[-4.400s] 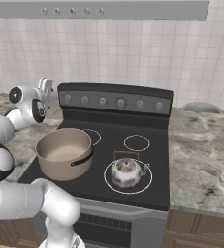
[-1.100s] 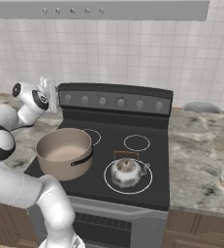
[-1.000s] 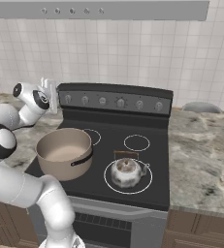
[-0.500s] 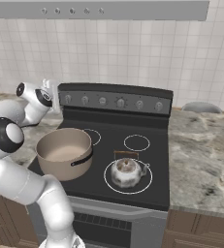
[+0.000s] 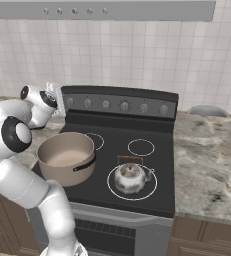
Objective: Pick the kettle from the cabinet and place it on a stove burner. Then pick the pot from the counter and place it on another stove burner. Finally, turn both burners on.
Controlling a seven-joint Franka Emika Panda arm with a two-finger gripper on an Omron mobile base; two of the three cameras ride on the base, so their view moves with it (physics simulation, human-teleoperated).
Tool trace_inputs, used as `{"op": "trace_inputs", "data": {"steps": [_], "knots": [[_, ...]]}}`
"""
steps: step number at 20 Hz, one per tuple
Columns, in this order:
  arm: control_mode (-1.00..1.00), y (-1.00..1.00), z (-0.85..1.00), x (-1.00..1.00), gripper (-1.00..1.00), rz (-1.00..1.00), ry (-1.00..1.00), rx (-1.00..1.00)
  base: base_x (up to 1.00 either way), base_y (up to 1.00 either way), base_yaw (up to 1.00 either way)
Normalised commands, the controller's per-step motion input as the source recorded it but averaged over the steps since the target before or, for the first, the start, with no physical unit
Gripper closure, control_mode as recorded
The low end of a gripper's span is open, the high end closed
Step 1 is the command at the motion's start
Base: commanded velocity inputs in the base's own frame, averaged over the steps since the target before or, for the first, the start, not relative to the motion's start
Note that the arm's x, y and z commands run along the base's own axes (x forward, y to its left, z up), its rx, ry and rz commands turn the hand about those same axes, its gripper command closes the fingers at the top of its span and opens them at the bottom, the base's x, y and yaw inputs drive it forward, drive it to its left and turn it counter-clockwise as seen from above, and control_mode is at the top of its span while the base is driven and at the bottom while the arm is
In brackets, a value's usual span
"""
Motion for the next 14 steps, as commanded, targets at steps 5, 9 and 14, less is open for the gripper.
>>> {"op": "trace_inputs", "data": {"steps": [5,9,14], "knots": [[-1.0,0.01,-0.13,0.04,-1.0,0.0,0.0,-0.06,0.0,0.0,0.0],[-1.0,0.03,-0.13,0.0,-1.0,0.0,0.0,-0.07,0.0,0.0,0.0],[-1.0,0.12,-0.15,0.0,-1.0,0.0,-0.05,-0.07,0.0,0.0,0.0]]}}
